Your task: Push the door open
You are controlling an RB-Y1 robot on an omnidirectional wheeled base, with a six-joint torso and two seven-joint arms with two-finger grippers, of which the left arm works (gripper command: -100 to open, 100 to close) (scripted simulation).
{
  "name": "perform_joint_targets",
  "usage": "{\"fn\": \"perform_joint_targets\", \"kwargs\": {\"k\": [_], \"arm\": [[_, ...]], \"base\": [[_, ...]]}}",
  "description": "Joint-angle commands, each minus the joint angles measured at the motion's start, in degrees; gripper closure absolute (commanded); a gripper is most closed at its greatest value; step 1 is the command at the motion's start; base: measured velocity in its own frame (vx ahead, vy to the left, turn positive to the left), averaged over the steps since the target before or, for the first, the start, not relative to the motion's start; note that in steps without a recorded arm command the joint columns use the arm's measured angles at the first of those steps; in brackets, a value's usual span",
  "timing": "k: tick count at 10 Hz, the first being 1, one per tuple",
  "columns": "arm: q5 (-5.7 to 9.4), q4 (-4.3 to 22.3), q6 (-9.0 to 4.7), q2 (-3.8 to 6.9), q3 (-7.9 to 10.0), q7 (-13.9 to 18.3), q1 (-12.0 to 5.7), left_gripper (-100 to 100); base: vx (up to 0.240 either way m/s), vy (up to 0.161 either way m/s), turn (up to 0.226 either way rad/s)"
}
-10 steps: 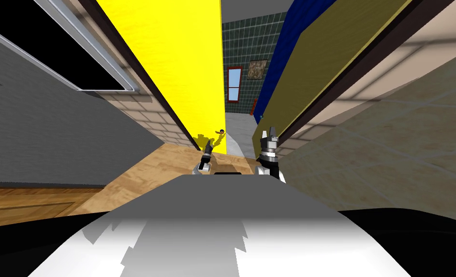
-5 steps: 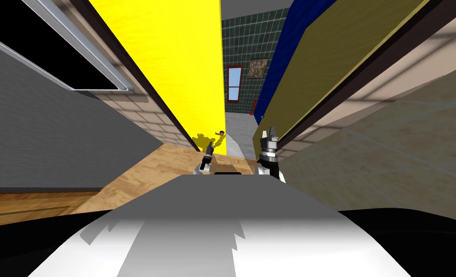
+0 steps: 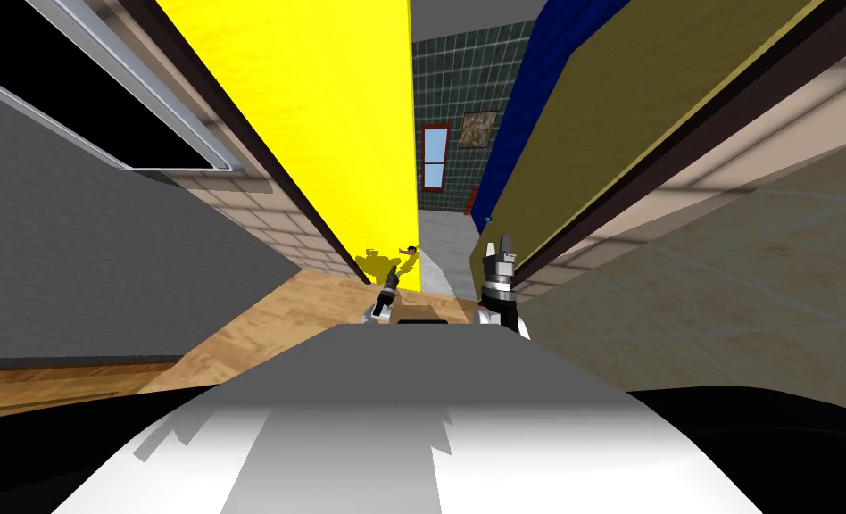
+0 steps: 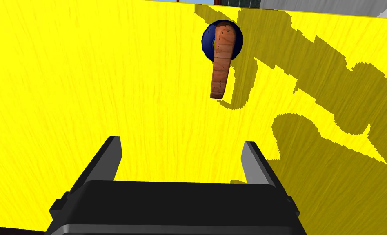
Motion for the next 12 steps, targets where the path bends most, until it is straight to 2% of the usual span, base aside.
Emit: {"fn": "perform_joint_targets", "kwargs": {"k": [1,5,7,9,12], "arm": [[-0.30,2.00,0.33,-0.25,-0.49,0.06,-0.67,-100],[-0.65,6.55,-0.17,-0.74,-1.01,0.10,-2.38,-100],[-0.75,7.98,-0.32,-0.93,-1.17,0.12,-2.91,-100],[-0.60,8.23,-0.49,-0.56,-0.88,-0.04,-3.14,-100],[-0.42,8.54,-0.47,-0.40,-0.52,-0.27,-3.32,-100]], "base": [[0.162,0.006,-0.006],[0.128,0.005,0.000],[0.105,0.008,0.002],[0.086,-0.005,-0.016],[0.192,-0.032,-0.027]]}}
